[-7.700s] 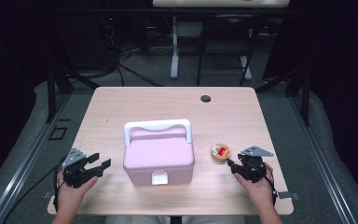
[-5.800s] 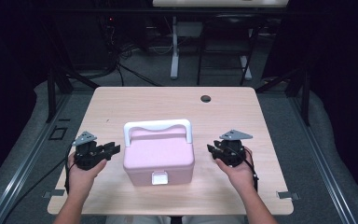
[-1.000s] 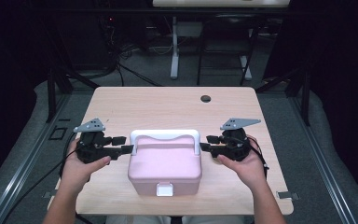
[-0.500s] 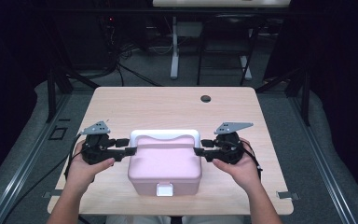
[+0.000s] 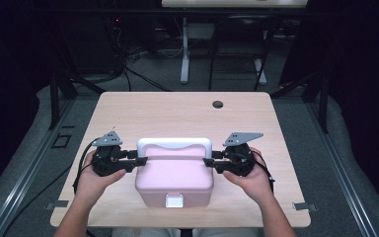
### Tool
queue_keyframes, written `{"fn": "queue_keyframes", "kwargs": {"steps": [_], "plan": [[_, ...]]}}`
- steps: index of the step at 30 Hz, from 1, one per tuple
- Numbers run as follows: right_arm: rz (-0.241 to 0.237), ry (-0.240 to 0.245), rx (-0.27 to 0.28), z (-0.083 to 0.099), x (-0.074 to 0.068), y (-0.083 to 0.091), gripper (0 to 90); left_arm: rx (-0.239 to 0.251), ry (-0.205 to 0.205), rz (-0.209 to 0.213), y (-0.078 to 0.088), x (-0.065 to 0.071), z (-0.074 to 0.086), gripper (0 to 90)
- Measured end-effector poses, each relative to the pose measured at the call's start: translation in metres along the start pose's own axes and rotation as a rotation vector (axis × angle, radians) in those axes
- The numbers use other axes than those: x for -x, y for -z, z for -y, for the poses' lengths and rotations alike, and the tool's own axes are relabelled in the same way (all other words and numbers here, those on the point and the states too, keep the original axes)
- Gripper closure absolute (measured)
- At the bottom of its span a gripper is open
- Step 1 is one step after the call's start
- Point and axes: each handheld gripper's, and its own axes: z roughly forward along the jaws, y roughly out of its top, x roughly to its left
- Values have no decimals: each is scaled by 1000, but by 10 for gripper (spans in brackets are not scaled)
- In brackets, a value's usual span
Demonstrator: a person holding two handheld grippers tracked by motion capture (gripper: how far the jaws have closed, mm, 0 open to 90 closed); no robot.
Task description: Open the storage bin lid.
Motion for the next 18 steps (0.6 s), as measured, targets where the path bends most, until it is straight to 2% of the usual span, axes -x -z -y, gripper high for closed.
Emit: {"fn": "queue_keyframes", "kwargs": {"steps": [3, 8, 12, 18], "plan": [[8, 20, 2, 0, -2, 0, 642, 4, -14, -18, 0, 3, 0, 625], [5, 42, 6, 2, -3, 2, 672, 19, -16, -20, 2, 4, 3, 674], [9, 41, 9, 2, -3, 3, 724, 25, -17, -23, 3, 5, 5, 706], [3, 35, 18, 3, -3, 3, 740, 37, -4, -19, 4, 4, 7, 740]]}}
